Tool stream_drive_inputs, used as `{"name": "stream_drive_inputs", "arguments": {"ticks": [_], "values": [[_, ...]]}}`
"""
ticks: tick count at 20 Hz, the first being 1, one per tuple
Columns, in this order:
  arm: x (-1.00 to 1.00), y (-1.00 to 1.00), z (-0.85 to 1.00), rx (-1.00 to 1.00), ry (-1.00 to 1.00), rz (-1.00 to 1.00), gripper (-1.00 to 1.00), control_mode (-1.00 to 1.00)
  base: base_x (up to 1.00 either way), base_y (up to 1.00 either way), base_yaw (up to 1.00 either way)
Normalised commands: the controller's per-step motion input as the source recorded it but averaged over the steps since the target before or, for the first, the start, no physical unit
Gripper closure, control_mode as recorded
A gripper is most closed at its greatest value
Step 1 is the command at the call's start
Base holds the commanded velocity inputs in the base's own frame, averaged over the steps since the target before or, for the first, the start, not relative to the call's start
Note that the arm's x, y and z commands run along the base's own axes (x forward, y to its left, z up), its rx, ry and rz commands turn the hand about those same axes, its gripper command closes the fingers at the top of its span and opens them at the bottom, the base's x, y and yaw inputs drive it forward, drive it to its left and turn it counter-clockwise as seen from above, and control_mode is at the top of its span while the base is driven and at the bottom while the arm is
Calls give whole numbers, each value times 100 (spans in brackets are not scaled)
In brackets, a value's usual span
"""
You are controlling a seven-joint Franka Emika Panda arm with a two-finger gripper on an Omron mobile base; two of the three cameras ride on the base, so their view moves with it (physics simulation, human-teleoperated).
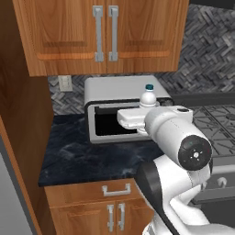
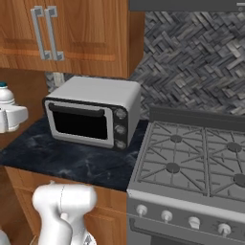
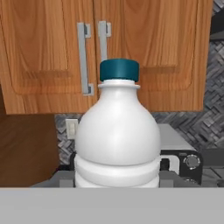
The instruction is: Take the bottled waters from the counter and place them in the freezer to freeze. Close the freezer door after placing the bottles.
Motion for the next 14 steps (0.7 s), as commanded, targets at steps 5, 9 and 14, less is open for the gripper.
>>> {"name": "stream_drive_inputs", "arguments": {"ticks": [5,9,14], "values": [[0,0,0,0,0,0,100,100,-91,3,0],[0,0,0,0,0,0,100,100,-78,46,0],[0,0,0,0,0,0,100,100,-44,93,0]]}}
